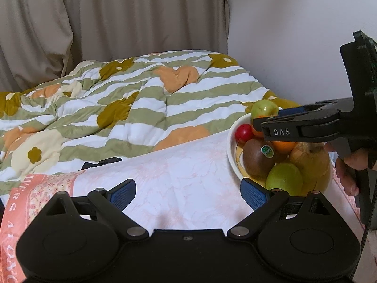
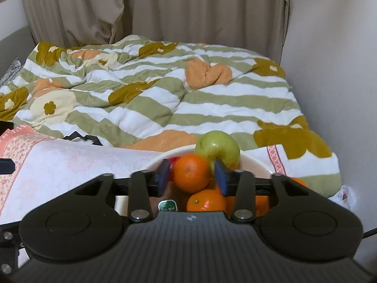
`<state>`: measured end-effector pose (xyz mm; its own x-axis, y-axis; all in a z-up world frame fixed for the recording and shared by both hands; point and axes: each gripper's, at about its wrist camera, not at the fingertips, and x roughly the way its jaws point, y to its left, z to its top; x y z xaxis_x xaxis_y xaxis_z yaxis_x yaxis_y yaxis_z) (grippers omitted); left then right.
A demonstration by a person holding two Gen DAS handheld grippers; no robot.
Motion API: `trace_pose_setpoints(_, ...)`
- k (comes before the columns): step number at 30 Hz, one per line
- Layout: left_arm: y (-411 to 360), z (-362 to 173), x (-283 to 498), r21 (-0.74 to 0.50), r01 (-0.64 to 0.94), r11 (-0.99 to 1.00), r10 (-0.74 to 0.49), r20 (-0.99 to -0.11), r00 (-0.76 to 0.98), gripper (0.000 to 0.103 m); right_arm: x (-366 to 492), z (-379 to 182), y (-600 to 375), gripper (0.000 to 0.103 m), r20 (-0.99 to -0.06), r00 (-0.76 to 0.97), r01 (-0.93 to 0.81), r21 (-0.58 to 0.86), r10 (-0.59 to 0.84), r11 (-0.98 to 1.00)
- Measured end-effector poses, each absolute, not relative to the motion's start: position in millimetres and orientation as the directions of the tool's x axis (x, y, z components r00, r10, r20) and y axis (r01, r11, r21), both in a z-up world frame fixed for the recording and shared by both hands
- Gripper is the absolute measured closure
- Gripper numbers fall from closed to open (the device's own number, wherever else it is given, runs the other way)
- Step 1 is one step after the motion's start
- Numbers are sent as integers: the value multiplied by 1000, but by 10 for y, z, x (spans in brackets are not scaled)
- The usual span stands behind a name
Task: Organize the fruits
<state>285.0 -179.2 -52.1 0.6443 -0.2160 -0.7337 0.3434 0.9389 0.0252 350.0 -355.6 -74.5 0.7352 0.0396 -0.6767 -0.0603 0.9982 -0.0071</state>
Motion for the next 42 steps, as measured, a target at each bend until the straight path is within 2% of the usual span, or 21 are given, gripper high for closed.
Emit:
trace_pose_setpoints(2, -1779, -525, 2835, 35, 340, 940, -207, -734, 647, 5, 3479, -750, -3536, 25, -667, 745, -55, -18, 29, 998)
trace_pose_setpoints(11, -1750, -448, 2701, 35, 319, 947, -197, -721, 664, 5, 3385, -678, -3553, 24, -656, 754, -63, -13, 39, 998)
trace_pose_setpoints(16, -1679, -219, 2483, 25, 274, 961, -184, -684, 706, 5, 3085, -341, -3544, 24, -634, 772, -79, -22, 47, 997)
trace_pose_setpoints(22, -1494, 200, 2017, 11, 180, 984, -139, -595, 791, 5, 2509, 165, -3474, 24, -609, 789, -107, -5, 81, 994)
trace_pose_setpoints(24, -1424, 326, 1831, 13, 150, 989, -116, -567, 816, 5, 2285, 311, -3446, 19, -601, 794, -113, 6, 94, 994)
trace_pose_setpoints(26, -1365, 442, 1645, 23, 121, 992, -89, -544, 834, 5, 2068, 446, -3422, 5, -589, 802, -111, 13, 97, 994)
trace_pose_setpoints(28, -1328, 527, 1497, 30, 99, 995, -68, -534, 843, 3, 1867, 559, -3400, 0, -584, 805, -111, 22, 103, 994)
trace_pose_setpoints(30, -1275, 615, 1337, 28, 77, 997, -50, -528, 848, 0, 1679, 646, -3391, 0, -594, 797, -114, 36, 113, 993)
trace_pose_setpoints(42, -986, 758, 821, 32, 21, 999, 0, -557, 831, 0, 915, 722, -3267, 0, -633, 772, -61, 13, 55, 998)
